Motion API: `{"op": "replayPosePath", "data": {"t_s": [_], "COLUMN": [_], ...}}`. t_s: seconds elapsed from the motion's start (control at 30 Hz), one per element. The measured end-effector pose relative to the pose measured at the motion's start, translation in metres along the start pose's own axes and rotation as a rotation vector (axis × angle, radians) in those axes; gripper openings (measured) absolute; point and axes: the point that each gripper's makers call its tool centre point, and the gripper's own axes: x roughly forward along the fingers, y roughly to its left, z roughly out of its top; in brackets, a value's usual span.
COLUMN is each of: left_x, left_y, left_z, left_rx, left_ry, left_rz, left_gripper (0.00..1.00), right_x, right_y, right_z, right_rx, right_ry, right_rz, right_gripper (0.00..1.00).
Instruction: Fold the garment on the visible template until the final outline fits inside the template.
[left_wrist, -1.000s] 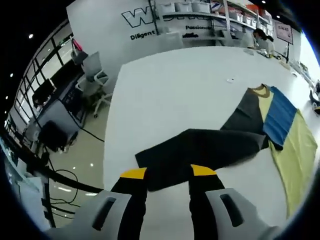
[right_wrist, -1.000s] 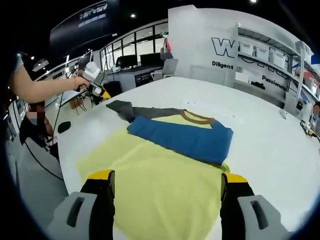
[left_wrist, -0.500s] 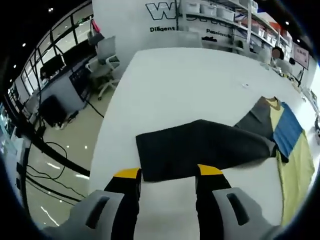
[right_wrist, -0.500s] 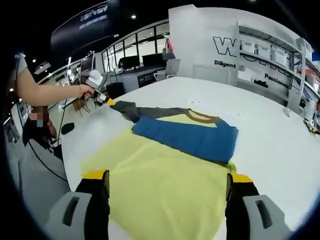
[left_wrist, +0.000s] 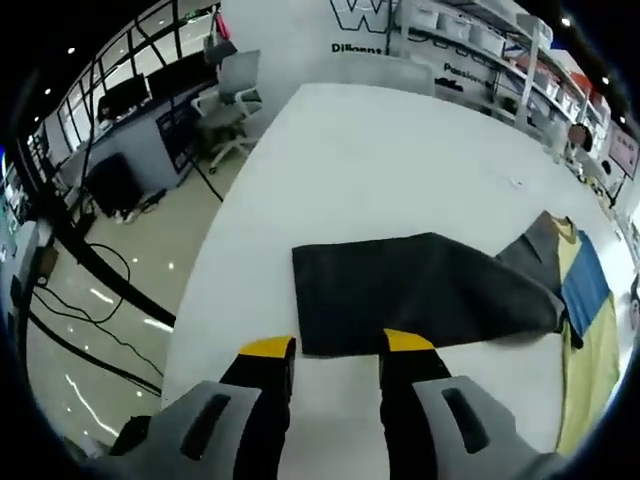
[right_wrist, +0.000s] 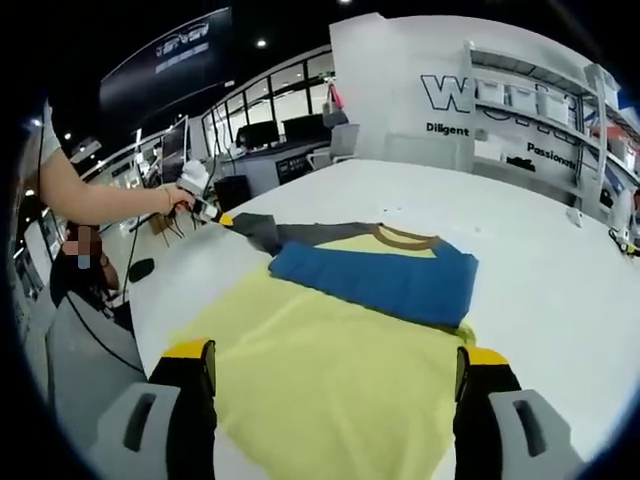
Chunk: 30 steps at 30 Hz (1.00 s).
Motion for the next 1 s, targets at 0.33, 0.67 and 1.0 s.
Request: {"op": "replayPosePath", "data": {"t_s": [0.33,0.67,1.0], "left_x": [0.003,-0.005,-0.024], "left_y": [0.003,0.001,-0.015], "left_z": [-0.004,-0.003,0.013], "left_rx": [0.003,0.021,0.049], "left_ry": [0.024,0.030,-0.016], "left_rz": [0.017,0.023,0.008], "left_gripper": [0.24,0.08,0.07], "right_x": [-0.004,-0.002,-0.005], "right_y": [-0.002,-0.001,0.003], "right_z": [-0.003,0.002,0.003], "right_rx": [0.012,-0.002,-0.011], "right_ry": [0.004,0.001,-0.007], "right_rz": [-0.018,-0.021,-0.011], "right_gripper": [0.97,0.96,0.96]}}
